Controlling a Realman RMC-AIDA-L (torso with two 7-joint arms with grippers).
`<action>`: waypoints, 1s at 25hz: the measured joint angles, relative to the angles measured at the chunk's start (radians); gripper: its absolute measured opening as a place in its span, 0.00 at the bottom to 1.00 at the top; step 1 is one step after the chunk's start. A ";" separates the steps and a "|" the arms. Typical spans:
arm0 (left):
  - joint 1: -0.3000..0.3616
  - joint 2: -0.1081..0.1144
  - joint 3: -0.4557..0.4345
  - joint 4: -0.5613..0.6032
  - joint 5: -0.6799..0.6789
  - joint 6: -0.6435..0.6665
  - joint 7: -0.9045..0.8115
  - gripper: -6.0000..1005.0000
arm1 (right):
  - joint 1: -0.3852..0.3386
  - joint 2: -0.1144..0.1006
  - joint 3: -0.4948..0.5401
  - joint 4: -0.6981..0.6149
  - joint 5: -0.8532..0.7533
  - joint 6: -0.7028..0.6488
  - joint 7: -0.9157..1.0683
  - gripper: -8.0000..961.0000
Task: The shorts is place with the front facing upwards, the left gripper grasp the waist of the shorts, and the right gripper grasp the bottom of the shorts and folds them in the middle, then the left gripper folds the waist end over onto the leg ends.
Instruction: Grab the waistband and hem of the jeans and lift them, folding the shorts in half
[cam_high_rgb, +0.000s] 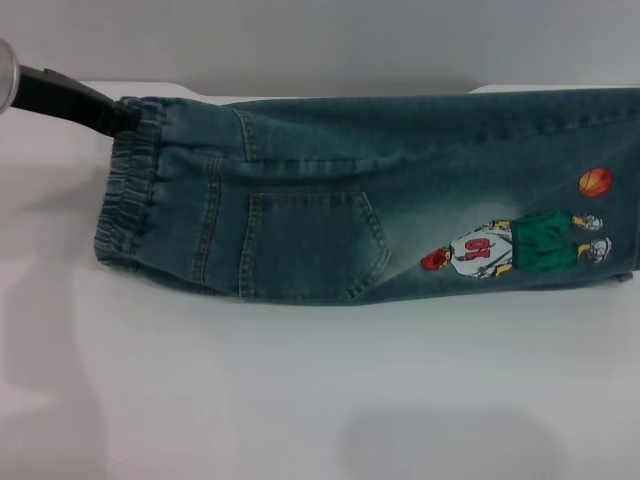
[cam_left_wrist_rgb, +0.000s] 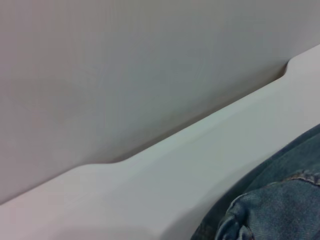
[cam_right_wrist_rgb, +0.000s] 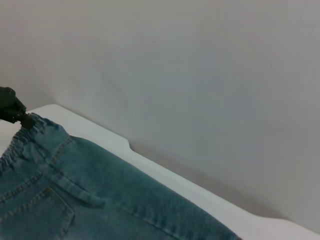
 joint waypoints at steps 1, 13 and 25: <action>0.000 0.000 0.000 0.000 0.000 0.000 0.000 0.09 | 0.000 0.001 -0.002 0.006 -0.002 0.008 0.000 0.09; -0.025 -0.044 0.017 -0.006 -0.002 -0.057 0.003 0.10 | -0.029 0.050 -0.058 0.033 -0.014 0.154 -0.011 0.10; -0.017 -0.052 0.063 -0.042 -0.068 -0.107 -0.001 0.11 | -0.012 0.101 -0.103 0.054 -0.036 0.303 -0.009 0.11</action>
